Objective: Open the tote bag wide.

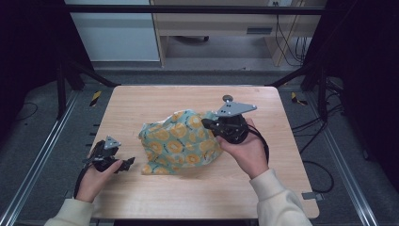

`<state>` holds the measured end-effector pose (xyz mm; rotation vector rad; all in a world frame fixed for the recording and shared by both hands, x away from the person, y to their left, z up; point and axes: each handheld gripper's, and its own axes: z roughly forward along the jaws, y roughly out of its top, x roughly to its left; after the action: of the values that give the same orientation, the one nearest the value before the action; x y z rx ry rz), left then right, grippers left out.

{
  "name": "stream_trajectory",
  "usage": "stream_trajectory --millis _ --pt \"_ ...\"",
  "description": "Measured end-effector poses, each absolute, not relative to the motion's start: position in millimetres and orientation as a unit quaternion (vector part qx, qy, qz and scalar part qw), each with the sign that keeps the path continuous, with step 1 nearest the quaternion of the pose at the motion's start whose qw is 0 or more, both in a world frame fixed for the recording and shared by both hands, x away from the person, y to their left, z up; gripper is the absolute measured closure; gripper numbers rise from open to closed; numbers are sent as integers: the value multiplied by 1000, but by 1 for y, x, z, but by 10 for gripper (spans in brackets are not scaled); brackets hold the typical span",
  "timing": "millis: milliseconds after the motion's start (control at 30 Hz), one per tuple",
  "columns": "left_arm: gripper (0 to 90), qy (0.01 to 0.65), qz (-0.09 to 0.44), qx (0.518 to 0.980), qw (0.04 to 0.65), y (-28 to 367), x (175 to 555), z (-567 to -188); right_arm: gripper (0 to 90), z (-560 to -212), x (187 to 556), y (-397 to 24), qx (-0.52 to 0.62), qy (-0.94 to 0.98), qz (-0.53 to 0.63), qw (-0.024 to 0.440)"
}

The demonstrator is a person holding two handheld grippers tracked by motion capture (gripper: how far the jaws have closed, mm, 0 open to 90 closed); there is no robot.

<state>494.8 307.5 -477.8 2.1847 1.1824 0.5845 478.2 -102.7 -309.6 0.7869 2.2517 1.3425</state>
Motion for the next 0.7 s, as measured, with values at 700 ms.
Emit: stream_trajectory --millis 700 --pt "96 447 219 817 292 309 495 -477 900 -359 421 -97 252 829 473 160"
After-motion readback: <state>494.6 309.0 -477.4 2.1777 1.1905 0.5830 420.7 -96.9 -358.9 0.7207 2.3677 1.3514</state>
